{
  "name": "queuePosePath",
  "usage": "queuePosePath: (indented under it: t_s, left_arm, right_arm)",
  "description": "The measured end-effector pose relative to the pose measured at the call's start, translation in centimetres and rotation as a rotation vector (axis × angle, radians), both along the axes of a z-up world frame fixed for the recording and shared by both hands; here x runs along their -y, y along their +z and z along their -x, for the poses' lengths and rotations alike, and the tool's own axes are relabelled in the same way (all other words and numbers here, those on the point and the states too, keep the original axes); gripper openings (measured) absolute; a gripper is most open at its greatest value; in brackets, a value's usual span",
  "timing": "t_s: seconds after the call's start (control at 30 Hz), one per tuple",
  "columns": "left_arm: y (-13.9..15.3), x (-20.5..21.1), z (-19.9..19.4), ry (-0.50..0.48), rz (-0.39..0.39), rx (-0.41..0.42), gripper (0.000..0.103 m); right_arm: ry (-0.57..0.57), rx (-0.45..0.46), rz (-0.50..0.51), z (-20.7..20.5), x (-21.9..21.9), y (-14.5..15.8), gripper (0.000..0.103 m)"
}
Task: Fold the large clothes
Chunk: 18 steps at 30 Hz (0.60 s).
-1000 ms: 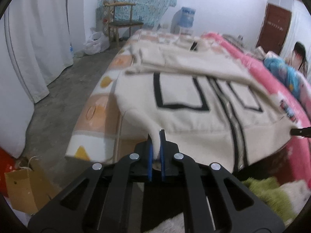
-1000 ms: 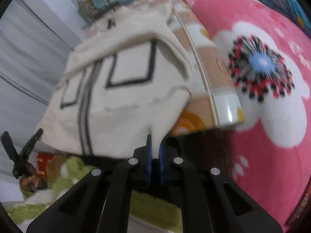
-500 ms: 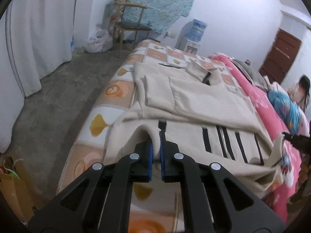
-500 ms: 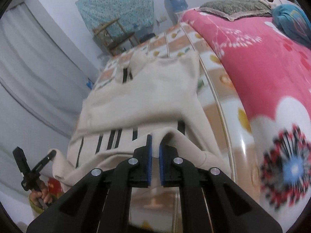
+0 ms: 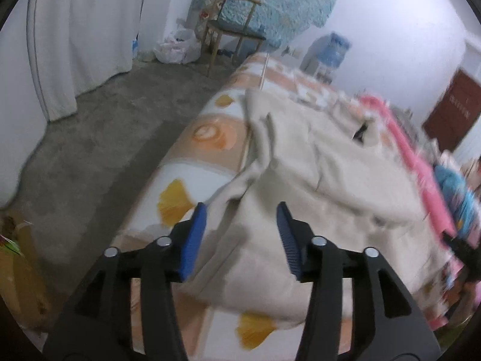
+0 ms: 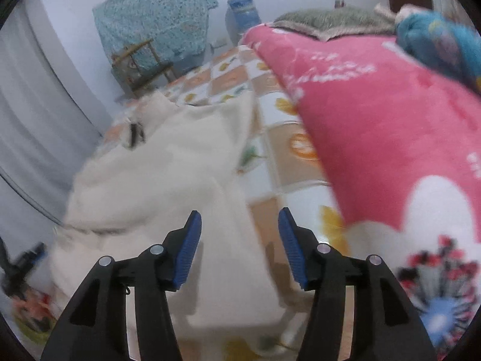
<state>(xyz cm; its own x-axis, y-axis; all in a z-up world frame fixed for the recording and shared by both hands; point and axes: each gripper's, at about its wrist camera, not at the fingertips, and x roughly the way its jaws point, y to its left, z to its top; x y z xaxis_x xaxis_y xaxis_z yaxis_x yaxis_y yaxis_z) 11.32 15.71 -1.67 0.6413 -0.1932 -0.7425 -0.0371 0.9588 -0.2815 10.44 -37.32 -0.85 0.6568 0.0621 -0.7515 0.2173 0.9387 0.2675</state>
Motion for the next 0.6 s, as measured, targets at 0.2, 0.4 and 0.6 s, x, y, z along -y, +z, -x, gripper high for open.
queuePosePath:
  t_s: [0.2, 0.4, 0.6]
  left_arm:
    - [-2.5, 1.1, 1.4, -0.001, -0.163, -0.100, 0.051]
    - [-2.3, 3.4, 1.6, 0.001, -0.271, -0.044, 0.028]
    - [1.0, 4.2, 3.4, -0.041, -0.357, 0.074, 0.007]
  right_arm:
    - [0.078, -0.088, 0.146, 1.2, -1.5, -2.4, 0.052]
    - [0.116, -0.068, 0.141, 0.1, -2.1, -3.1, 0.026]
    - [0.118, -0.003, 0.120, 1.4, -2.6, 0.0, 0.012]
